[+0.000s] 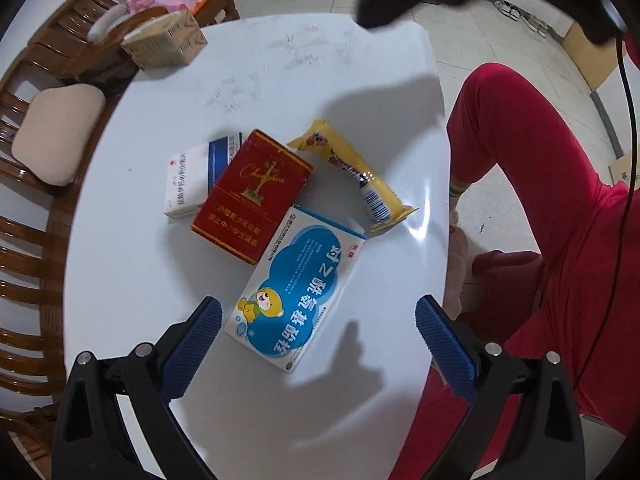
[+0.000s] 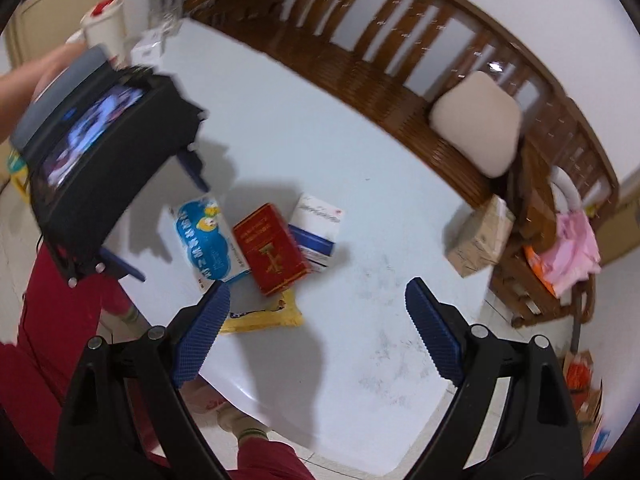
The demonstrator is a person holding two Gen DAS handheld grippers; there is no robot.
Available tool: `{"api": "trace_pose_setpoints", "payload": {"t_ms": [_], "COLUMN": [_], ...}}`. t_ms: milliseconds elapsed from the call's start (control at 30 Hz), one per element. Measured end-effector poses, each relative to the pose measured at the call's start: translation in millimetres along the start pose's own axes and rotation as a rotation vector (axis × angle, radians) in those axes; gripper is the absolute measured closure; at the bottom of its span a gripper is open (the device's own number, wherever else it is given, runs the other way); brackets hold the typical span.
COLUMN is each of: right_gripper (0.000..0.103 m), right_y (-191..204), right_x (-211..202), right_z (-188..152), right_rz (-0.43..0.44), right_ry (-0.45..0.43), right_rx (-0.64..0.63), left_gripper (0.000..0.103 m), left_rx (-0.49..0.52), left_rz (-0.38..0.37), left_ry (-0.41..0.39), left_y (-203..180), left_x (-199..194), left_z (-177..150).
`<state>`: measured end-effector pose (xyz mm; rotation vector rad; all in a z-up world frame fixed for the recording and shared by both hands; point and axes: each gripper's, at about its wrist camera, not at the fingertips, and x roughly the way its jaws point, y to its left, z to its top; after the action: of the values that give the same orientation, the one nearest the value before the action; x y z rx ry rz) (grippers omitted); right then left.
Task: Collect trash
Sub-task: 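Grasp the blue-white medicine box with the left tool while the right tool grasps the red box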
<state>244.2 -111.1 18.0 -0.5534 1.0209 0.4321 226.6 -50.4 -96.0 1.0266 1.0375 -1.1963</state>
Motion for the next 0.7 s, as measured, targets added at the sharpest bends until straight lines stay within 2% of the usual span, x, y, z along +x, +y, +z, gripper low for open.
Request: {"api": "trace_pose_setpoints", "payload": {"t_ms": [267,367,500,700], "right_gripper": [0.016,0.016,0.016,0.016], "right_y": [8,13,21,34], "right_x": [41,56,77,101], "right_z": [3,2,-1,-4], "right_rz": [0.059,0.046,0.070,0.032], "right_ry": [0.031,0.032,0.053,0.062], "right_rx": [-0.096,-0.134,-0.176,-0.258], "left_gripper": [0.008,0.008,0.008,0.008], "left_rx": [-0.007,-0.007,-0.007,-0.031], "left_rz": [-0.059,-0.070,-0.087,-0.118], "left_ry": [0.022,0.028,0.036,0.045], "left_y": [16,20,24,30], "left_x": [21,28,37,47], "left_z": [-4,-5,-6,-6]}}
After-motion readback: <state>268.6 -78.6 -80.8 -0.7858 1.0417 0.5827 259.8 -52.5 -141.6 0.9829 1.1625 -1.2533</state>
